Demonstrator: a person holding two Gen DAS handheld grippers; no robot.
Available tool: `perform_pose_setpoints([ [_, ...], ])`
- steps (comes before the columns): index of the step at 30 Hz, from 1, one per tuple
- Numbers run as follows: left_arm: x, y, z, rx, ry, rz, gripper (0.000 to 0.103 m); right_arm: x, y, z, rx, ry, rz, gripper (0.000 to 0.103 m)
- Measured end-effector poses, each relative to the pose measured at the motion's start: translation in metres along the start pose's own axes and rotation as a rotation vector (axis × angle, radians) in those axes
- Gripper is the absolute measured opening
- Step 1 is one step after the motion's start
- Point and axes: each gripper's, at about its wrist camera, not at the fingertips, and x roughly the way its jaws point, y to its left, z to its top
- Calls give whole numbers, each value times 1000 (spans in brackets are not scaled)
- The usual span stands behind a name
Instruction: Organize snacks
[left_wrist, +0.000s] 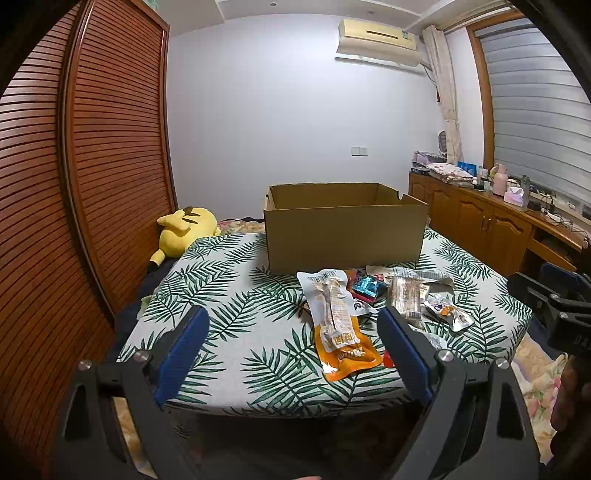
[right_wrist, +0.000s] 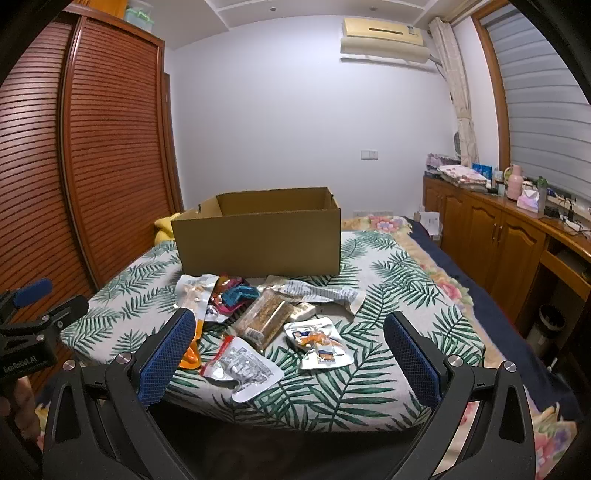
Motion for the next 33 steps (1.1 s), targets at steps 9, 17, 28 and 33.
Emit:
perform_pose_setpoints([
  [9, -3, 0, 1, 3, -7, -1, 93, -1, 0, 0, -3, 2, 0, 103],
  [17, 0, 3, 2, 0, -7, -4, 94, -1, 0, 1, -4, 2, -1, 103],
  [28, -2, 5, 4, -1, -11, -4, 93, -1, 1, 0, -4, 3, 0, 103],
  [33, -3, 6, 4, -2, -12, -4, 93, -2, 1, 1, -4, 2, -1, 103],
])
